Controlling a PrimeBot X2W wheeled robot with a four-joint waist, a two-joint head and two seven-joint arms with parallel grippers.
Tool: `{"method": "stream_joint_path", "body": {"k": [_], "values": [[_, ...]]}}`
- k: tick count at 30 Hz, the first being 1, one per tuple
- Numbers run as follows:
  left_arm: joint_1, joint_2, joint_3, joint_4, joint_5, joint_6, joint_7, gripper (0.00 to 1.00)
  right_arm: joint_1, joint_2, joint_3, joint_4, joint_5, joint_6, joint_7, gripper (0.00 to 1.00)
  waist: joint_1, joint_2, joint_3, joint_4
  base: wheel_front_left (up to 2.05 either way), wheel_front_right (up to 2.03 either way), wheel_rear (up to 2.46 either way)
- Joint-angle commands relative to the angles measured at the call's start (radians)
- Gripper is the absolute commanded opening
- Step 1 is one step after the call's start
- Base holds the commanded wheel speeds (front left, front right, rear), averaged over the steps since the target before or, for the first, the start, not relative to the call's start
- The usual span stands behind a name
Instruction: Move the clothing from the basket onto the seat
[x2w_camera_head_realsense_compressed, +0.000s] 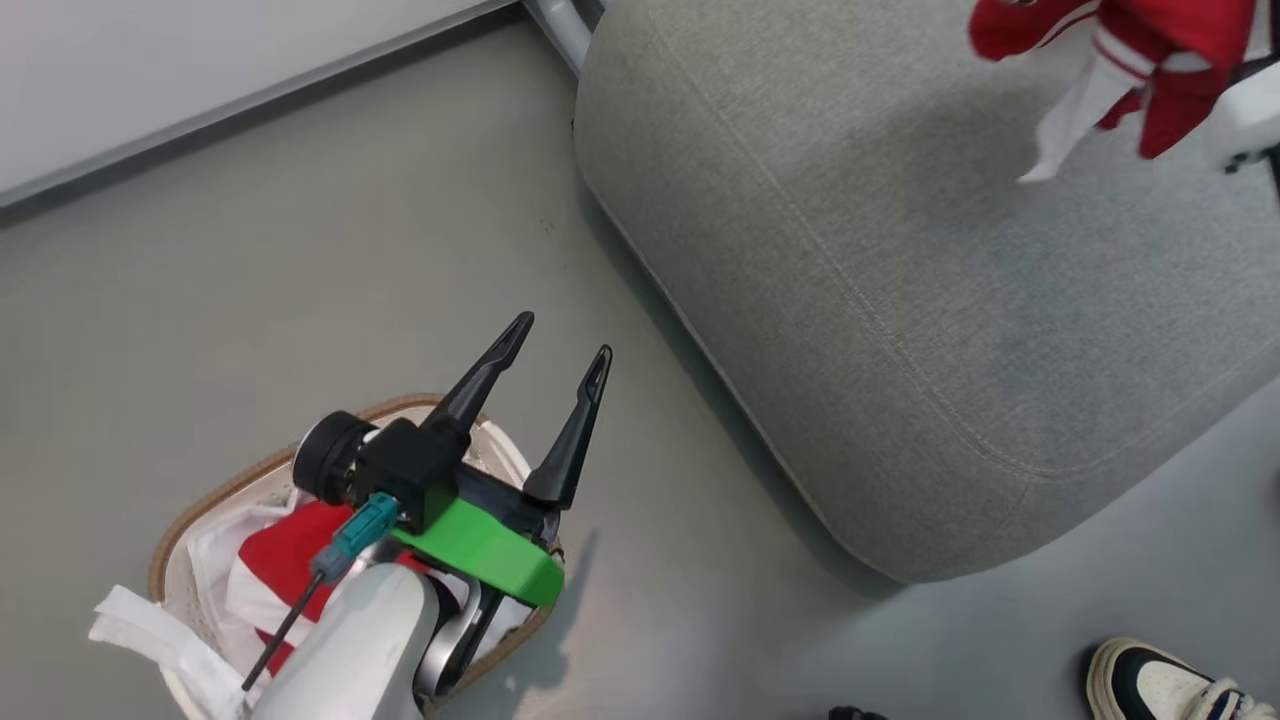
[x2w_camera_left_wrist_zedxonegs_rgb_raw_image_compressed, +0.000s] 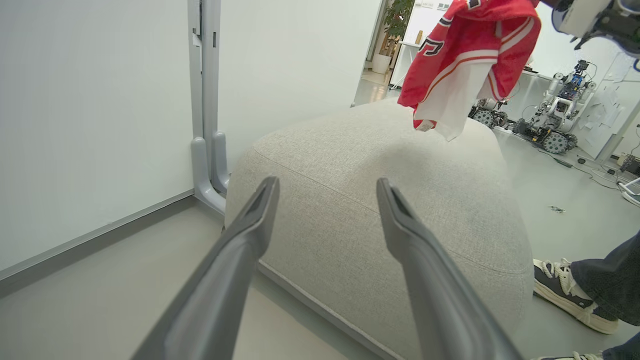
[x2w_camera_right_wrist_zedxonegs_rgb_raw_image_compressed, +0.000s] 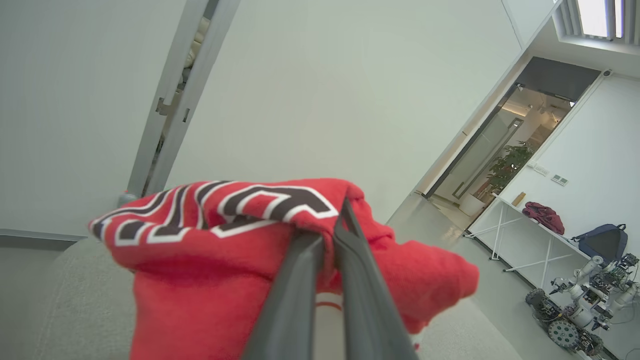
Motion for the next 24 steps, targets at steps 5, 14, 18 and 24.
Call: {"method": "stream_joint_path", "body": {"k": [5, 14, 18, 24], "values": [[-0.052, 0.035, 0.003, -0.012, 0.004, -0.004, 0.000, 1.00, -0.127, -0.048, -0.099, 0.133, -0.067, -0.001, -0.002, 0.00, 0.0000, -0.0001, 0.157, 0.121, 0.00, 0.00, 0.00], [-0.115, 0.068, 0.021, -0.024, 0.009, -0.004, 0.000, 1.00, -0.139, -0.031, -0.349, 0.235, -0.188, -0.001, -0.002, 0.13, 0.0000, -0.0001, 0.254, 0.196, 0.00, 0.00, 0.00], [-0.118, 0.078, 0.053, -0.016, 0.014, -0.004, 0.000, 1.00, -0.081, 0.025, -0.459, 0.253, -0.244, -0.001, -0.002, 1.00, 0.0000, -0.0001, 0.257, 0.202, 0.00, 0.00, 0.00], [-0.096, 0.072, 0.083, 0.000, 0.014, -0.004, 0.000, 1.00, 0.025, 0.111, -0.584, 0.212, -0.307, -0.001, -0.002, 1.00, 0.0000, -0.0001, 0.219, 0.197, 0.00, 0.00, 0.00]]}}
